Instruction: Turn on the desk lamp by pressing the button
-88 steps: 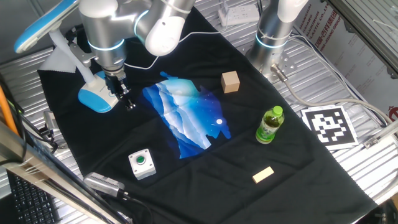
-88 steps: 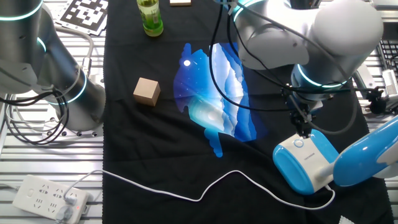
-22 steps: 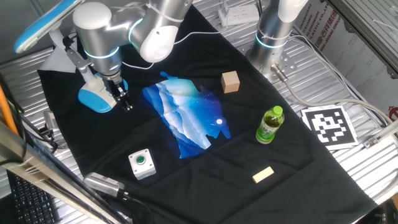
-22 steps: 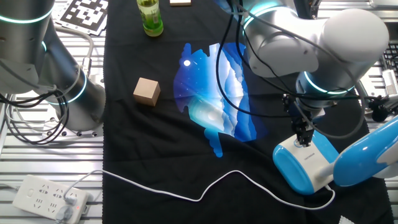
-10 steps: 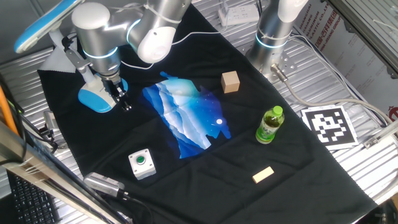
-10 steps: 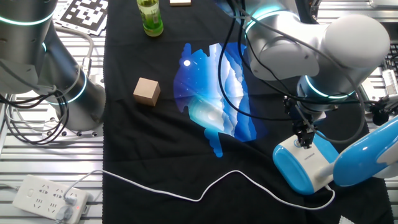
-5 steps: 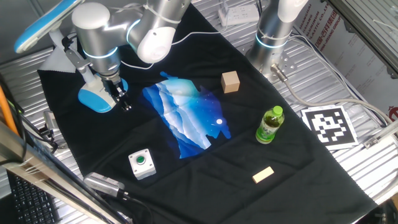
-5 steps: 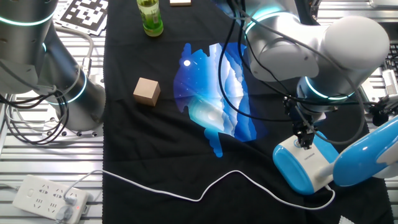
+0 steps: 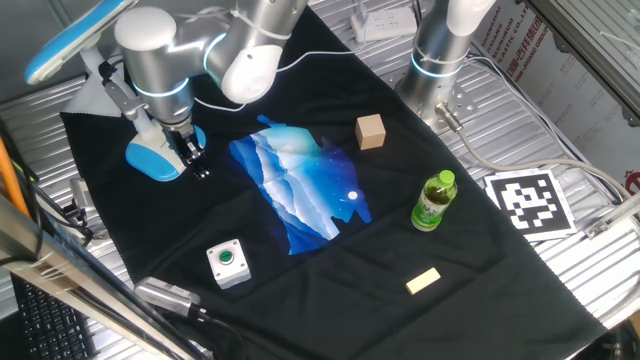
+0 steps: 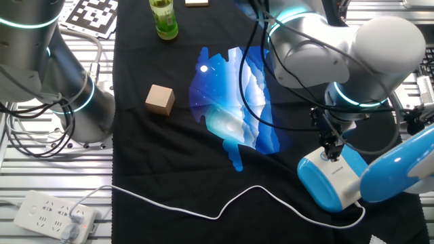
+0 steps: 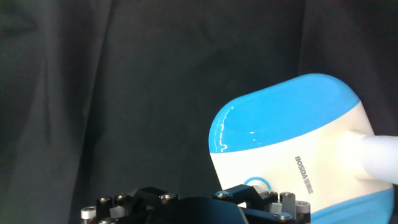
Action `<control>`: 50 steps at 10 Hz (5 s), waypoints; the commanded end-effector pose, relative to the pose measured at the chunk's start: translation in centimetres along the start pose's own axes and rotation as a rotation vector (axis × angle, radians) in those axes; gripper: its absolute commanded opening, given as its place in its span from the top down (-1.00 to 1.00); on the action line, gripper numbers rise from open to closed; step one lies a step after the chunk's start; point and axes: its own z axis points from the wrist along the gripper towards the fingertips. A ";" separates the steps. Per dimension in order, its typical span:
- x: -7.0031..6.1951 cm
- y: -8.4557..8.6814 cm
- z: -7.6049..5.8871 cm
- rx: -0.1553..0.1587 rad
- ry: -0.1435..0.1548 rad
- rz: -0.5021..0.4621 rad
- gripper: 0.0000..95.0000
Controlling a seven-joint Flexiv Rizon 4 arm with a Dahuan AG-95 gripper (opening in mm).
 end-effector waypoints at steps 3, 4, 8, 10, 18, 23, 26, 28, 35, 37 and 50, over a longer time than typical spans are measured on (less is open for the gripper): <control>0.2 -0.3 0.9 -0.005 -0.003 -0.010 -0.60; 0.3 -0.3 0.8 -0.003 -0.007 -0.014 -0.60; 0.3 0.0 0.2 0.010 0.008 -0.017 -0.60; 0.0 0.2 -0.2 0.004 0.012 -0.014 -1.00; -1.8 2.1 -3.3 -0.015 0.053 0.024 -1.00; -4.0 6.9 -2.6 -0.012 0.076 0.061 -1.00; -4.2 7.7 -2.6 -0.014 0.078 0.017 -1.00; -4.1 7.9 -2.8 -0.015 0.085 0.012 -1.00; -4.0 7.9 -2.8 -0.011 0.085 0.019 -1.00; -4.0 8.1 -3.0 -0.016 0.085 0.008 -1.00; -3.6 9.0 -3.8 -0.015 0.102 0.045 -0.60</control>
